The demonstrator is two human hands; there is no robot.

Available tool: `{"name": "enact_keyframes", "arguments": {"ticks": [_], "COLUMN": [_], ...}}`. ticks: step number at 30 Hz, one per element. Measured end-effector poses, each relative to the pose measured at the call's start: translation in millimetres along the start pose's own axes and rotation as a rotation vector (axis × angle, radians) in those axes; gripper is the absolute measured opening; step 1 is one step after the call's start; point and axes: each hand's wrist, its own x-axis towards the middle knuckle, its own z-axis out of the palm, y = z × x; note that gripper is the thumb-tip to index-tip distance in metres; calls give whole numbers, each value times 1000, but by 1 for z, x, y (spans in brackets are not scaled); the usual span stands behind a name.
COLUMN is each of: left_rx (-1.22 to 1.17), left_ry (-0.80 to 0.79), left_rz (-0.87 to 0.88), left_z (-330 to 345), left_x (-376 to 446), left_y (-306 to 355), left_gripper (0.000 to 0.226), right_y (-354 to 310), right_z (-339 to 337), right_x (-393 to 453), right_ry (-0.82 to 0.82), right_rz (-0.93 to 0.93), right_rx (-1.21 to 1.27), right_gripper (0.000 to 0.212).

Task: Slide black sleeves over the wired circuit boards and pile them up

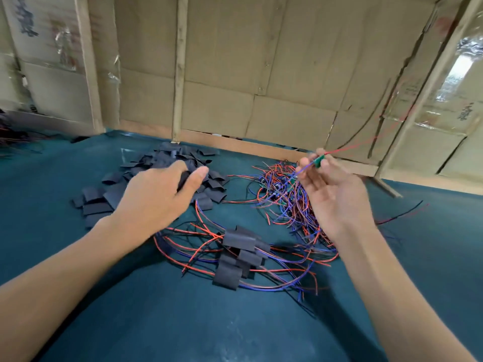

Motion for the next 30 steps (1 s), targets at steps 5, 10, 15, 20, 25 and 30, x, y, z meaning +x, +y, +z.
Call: {"name": "enact_keyframes", "arguments": {"ticks": [5,10,15,20,25,30], "left_rx": [-222,-608,-810,-1021,-1141,-623], "left_ry": [-55,-184,-403,-682,-714,-284], "left_rz": [116,124,90,-4,-91,142], "left_z": [-5,-6,-13,-8,-11,-8], "left_x": [-17,-27,-29,-29,-26,-29], "left_y": [29,49,56,61,61,57], "left_gripper": [48,25,54,48,34,32], "right_y": [14,35,47,49,56,60], "right_z": [5,18,19,13,12,17], "right_x": [-31,-53,-57,-55,-55,-58], "right_ry": [-210,-284,-252,-282,-323,-313], "right_rz": [31,95,101,108,141,199], "right_rx": [36,-122,-76,-31,-41,-301], "right_gripper": [18,22,24,25,28,21]}}
